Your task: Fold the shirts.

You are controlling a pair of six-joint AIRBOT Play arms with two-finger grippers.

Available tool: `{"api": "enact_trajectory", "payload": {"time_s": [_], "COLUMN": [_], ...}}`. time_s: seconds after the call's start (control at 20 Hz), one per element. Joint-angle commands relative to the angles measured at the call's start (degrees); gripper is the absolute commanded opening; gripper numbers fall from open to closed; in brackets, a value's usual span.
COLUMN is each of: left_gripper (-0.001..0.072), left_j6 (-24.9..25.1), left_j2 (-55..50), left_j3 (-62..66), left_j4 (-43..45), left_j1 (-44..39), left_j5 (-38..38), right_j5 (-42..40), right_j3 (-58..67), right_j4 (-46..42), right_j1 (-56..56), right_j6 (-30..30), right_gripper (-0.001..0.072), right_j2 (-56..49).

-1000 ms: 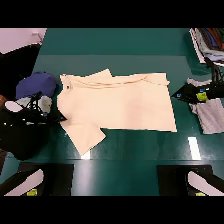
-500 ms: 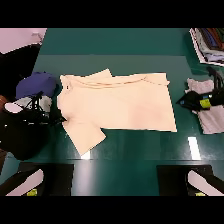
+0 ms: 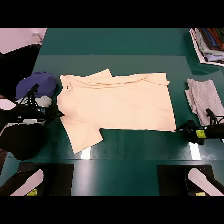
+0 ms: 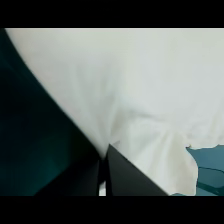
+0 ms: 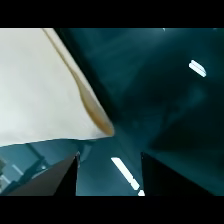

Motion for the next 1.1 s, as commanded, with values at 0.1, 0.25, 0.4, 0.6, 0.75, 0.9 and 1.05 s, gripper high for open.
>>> {"api": "enact_trajectory", "payload": {"time_s": [0.1, 0.25, 0.4, 0.6, 0.75, 0.9, 1.05], "left_gripper": [0.0024, 0.0024, 0.0023, 0.0024, 0.0024, 0.0024, 0.0024], "left_j6": [-0.07, -2.73, -5.16, -6.16, -8.79, -12.74, -15.69], "left_j2": [0.15, 0.31, 4.24, 12.55, 15.82, 16.26, 16.26], "left_j3": [0.17, 0.48, 4.66, 21.14, 39.19, 59.60, 75.78], "left_j4": [0.00, 1.57, 6.62, 9.46, 9.01, 8.98, 8.22], "left_j1": [0.04, 0.04, 0.04, 0.04, 0.04, 0.04, 0.04], "left_j5": [0.02, -0.48, -2.01, -9.53, -13.46, -16.11, -15.91], "right_j5": [-10.67, -12.31, -11.15, -7.96, -3.52, -3.56, -3.52], "right_j3": [-0.98, 4.13, 11.15, 25.18, 40.54, 54.90, 66.34], "right_j4": [10.34, 9.81, 6.78, 4.17, 1.84, 0.81, 0.76], "right_j1": [6.54, 14.84, 20.55, 20.48, 16.68, 12.33, 7.41], "right_j6": [-2.49, -2.51, -2.51, -2.51, -2.51, -2.51, -2.51], "right_gripper": [0.0408, 0.0014, 0.0016, 0.0016, 0.0016, 0.0016, 0.0016], "right_j2": [-5.18, -7.41, -5.42, 4.09, 11.34, 17.09, 20.52]}}
